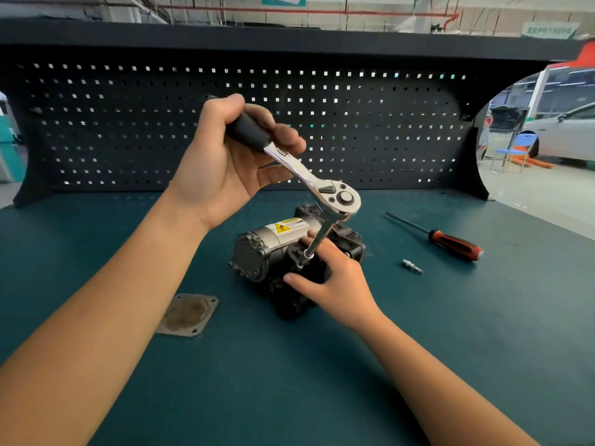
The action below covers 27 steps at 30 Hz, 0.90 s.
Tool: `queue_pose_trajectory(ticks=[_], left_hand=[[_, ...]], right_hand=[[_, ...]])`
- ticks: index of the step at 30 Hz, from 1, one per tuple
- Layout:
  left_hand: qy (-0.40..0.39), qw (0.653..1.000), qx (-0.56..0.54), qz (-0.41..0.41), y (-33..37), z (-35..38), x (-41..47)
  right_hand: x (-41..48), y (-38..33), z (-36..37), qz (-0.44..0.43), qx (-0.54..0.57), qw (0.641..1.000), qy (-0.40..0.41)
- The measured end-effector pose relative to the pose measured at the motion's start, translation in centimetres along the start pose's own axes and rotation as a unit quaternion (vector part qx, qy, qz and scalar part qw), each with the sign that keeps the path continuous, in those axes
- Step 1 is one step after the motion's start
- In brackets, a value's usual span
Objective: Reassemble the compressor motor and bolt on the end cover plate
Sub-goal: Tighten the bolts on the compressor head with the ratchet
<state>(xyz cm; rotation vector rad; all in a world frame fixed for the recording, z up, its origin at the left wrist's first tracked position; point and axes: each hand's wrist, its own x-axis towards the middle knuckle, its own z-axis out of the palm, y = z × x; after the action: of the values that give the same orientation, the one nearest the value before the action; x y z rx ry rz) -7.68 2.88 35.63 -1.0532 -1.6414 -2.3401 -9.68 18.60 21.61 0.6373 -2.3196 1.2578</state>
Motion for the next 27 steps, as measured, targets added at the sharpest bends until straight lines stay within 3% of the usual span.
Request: queue_pose_trajectory(ticks=[3,6,10,15,20,23,27], left_hand=[[0.029,0.999,-0.023,0.008,0.0,0.6,-0.3],[0.054,0.998,-0.022,0.024,0.0,1.0,-0.5],[0.066,0.997,0.005,0.039,-0.3,1.6,-0.5],[0.092,0.995,0.017,0.039,-0.5,2.1,0.1],[0.154,0.986,-0.043,0.038,-0.7,2.4,0.4],[0.192,0.977,-0.036,0.083,-0.9,2.6,-0.5],[0.159,0.976,0.024,0.145,-1.4,3.6,-2.4]], right_hand=[[-0.3,-0.6,-0.4,-0.031,0.023,0.999,0.02],[-0.8,-1.7,-0.8,-0.07,0.114,0.988,0.079],[-1.0,-2.7,-0.8,-0.035,0.202,0.975,0.088],[-0.6,-2.3,-1.3,-0.046,0.16,0.982,0.086],[0.4,-2.1,-1.8,-0.062,0.11,0.989,0.081],[1.1,-2.3,-2.1,-0.064,0.095,0.991,0.064],[1.2,-2.1,-2.3,-0.051,0.122,0.99,0.05]])
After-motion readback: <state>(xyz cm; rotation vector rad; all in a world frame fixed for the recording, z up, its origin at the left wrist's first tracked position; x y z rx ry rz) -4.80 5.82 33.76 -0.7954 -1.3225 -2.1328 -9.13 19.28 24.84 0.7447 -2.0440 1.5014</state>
